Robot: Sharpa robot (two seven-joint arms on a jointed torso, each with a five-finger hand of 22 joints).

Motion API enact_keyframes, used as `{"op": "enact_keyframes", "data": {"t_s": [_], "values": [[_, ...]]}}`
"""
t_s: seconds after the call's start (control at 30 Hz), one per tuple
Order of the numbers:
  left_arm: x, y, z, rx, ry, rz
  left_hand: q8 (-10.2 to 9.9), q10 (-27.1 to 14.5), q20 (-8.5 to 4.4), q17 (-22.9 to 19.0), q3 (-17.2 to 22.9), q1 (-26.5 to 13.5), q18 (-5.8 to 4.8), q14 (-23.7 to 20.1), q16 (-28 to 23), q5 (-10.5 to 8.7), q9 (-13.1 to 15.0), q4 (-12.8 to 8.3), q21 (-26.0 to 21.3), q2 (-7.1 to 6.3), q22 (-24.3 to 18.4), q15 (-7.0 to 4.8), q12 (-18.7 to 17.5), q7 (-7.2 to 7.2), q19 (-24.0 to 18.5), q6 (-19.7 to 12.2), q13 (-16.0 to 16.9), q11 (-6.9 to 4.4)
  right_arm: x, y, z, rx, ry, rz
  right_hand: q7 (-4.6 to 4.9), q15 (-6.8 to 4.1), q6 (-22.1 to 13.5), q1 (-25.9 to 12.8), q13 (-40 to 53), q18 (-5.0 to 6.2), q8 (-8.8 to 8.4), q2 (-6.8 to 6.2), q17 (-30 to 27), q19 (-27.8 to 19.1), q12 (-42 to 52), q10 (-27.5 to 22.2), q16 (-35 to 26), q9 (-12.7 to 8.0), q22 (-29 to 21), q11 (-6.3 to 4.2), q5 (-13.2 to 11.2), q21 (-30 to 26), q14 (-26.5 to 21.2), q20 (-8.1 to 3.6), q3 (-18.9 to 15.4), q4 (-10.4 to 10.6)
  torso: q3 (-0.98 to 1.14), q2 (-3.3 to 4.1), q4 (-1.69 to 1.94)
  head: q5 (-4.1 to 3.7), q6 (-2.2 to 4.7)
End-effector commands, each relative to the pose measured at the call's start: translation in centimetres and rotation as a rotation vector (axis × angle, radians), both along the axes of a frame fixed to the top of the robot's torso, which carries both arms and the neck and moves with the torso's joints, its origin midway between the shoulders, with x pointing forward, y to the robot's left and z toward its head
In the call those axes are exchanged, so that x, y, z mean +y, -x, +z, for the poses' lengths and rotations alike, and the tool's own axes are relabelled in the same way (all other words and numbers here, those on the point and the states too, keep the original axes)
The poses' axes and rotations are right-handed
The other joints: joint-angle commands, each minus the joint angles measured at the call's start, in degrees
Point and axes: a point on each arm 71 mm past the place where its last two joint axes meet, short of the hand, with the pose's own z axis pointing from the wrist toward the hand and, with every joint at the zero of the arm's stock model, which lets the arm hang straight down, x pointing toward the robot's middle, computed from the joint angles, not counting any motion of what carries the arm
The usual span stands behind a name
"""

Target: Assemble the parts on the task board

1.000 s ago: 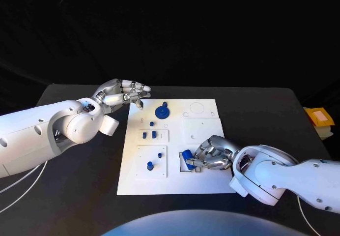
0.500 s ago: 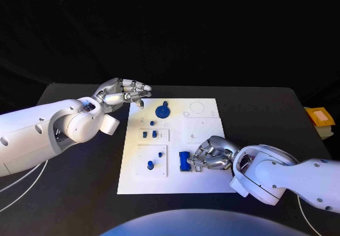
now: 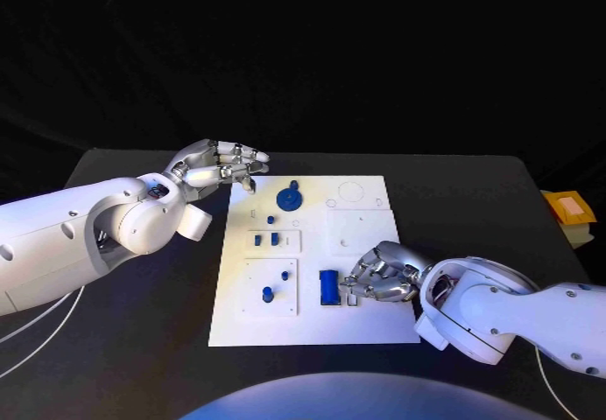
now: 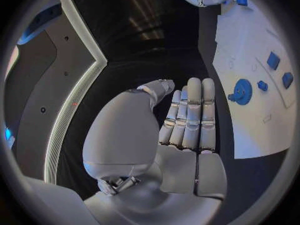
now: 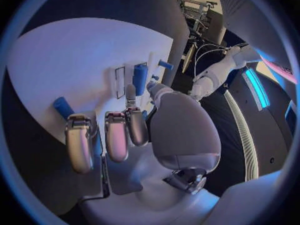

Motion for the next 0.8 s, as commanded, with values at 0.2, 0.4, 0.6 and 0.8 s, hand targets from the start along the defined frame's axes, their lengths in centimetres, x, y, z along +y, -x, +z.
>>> {"op": "enact_keyframes", "data": {"t_s": [0.2,0.4,0.6,0.8], "values": [[-0.3,0.0,0.1,-0.010,0.011,-0.016,0.32,-0.55,-0.13,-0.11,0.08,0.31,0.72,-0.39,0.30,0.23,0.11,-0.31,0.39,-0.09,0.20,0.18,0.39,0.20,-0.31,-0.48,-0.02,0.08,-3.4,-1.2,2.1,-0.117,0.051,0.016,0.55,-0.08,-1.25,2.12,4.88,-0.69,-0.64,-0.37,6.31,5.79,-0.60,-0.27,0.26,-0.20,14.89,0.11,-0.34,-0.24,4.24,-0.12,-0.04,-0.76,-0.07,-0.03,0.12,-0.72,0.31],[-0.4,0.0,0.1,-0.012,0.013,-0.016,0.34,-0.56,-0.12,-0.12,0.05,0.21,0.71,-0.39,0.32,0.21,0.11,-0.28,0.40,-0.12,0.21,0.20,0.42,0.21,-0.34,-0.49,-0.02,0.09,-6.9,-1.6,3.0,-0.202,0.166,-0.006,0.83,0.12,-1.73,2.26,4.63,-0.71,-1.03,-0.80,6.40,5.82,-0.94,-0.51,0.28,-0.38,14.91,0.36,-0.51,-0.17,4.24,0.02,-0.40,-0.67,0.02,-0.04,-0.17,-0.83,0.63],[-0.5,-0.1,0.1,-0.009,0.015,-0.017,0.50,-0.67,0.02,-0.16,-0.09,-0.67,0.69,-0.35,0.52,0.13,0.16,0.25,0.32,-0.02,0.20,0.30,0.72,0.22,-0.49,-0.54,-0.04,0.13,-8.9,-1.3,3.2,-0.232,0.281,-0.008,0.85,0.27,-1.13,1.48,4.97,-0.82,-0.90,-1.07,7.39,6.00,-0.62,-0.27,0.66,-0.37,15.05,0.45,-1.04,0.32,4.44,0.21,-1.41,0.39,0.05,-0.03,-0.28,-1.16,0.80],[-0.6,-0.1,0.1,-0.007,0.016,-0.019,0.50,-0.67,0.02,-0.16,-0.09,-0.67,0.69,-0.35,0.52,0.13,0.16,0.25,0.32,-0.02,0.20,0.30,0.72,0.22,-0.49,-0.54,-0.04,0.13,-9.0,-0.6,2.0,-0.201,0.318,-0.001,0.80,0.27,-0.93,1.37,4.90,-0.82,-0.80,-1.11,7.29,6.00,-0.72,-0.32,0.63,-0.33,15.05,0.41,-1.15,0.32,4.42,0.22,-1.62,0.57,0.03,-0.01,-0.15,-1.76,0.89]]}}
